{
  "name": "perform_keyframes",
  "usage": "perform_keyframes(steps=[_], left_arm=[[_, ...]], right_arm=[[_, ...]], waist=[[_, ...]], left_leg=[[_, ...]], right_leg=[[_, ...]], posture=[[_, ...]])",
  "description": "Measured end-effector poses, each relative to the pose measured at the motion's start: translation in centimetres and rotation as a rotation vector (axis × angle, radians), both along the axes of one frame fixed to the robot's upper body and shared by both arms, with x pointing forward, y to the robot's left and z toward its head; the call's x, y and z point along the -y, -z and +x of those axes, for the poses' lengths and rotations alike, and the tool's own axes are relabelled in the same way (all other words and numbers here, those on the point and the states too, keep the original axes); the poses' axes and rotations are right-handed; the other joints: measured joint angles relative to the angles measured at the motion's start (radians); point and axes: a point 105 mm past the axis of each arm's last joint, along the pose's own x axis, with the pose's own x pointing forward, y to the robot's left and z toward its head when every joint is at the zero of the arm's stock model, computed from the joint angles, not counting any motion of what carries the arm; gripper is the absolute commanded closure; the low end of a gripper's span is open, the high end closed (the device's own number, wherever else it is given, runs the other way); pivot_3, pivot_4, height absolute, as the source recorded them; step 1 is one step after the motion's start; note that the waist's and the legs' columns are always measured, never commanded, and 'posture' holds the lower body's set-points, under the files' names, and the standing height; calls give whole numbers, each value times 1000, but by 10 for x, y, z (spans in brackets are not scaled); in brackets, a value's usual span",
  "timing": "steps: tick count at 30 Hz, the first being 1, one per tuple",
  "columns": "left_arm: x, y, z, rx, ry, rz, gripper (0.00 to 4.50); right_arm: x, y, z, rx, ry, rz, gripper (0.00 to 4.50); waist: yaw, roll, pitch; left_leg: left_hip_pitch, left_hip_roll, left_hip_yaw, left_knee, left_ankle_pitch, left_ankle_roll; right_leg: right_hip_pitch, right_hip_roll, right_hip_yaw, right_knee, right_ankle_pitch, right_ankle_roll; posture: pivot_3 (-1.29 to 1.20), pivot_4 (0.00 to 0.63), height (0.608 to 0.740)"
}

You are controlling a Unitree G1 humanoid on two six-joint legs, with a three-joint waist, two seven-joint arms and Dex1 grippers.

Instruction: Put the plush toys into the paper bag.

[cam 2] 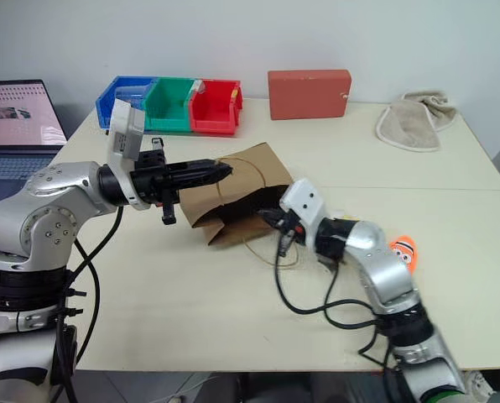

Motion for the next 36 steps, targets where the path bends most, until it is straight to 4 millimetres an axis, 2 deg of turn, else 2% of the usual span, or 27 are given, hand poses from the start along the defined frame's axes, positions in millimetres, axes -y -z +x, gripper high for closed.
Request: perform_keyframes(steps=[3,7,10,14,19,23,29,30,36], left_arm=[[1,3,1,1,1,3,4500],[2,7,1,5,0,-11,4500],[3,10,3,6,-12,-23,4500],[3,12,3,5,-16,-27,4500],[11,14,3,-2,10,-46,4500],[24,19,5,-7,42,-46,4500],[39,13,6,24,91,-58,4500],[41,14,6,20,98,-58,4500],[42,19,6,15,97,-39,4500]], right_arm=[[27,-7,-5,21,3,-72,3613],[69,2,-5,23,92,-217,2189],[86,2,-5,52,130,-297,1178],[103,18,-8,20,165,-391,1178],[117,46,1,-32,214,-472,1178],[129,58,12,-42,246,-516,2080],[138,62,23,-16,255,-519,4261],[137,62,23,-9,250,-517,4471],[133,61,21,29,206,-527,4471]], waist=[[2,0,0],[6,0,0],[4,0,0],[4,0,0],[6,0,0],[8,0,0],[7,0,0],[7,0,0],[3,0,0]], left_leg=[[0,0,0,0,0,0],[-1,0,1,0,0,0],[0,0,1,0,0,0],[0,0,1,0,0,0],[0,0,2,2,0,0],[-1,0,2,2,0,0],[-1,0,2,3,0,0],[-1,0,2,3,0,0],[1,0,2,3,0,0]], right_leg=[[0,0,0,0,0,0],[0,0,0,-1,0,0],[0,0,1,0,0,0],[0,0,1,0,0,0],[0,0,1,-1,0,1],[0,0,1,0,0,1],[0,0,1,-1,1,1],[0,0,1,0,1,1],[2,0,2,0,1,2]], posture=[[0,150,740],[0,150,740],[0,150,740],[0,150,740],[0,150,740],[0,150,740],[0,150,740],[0,150,740],[0,150,740]])
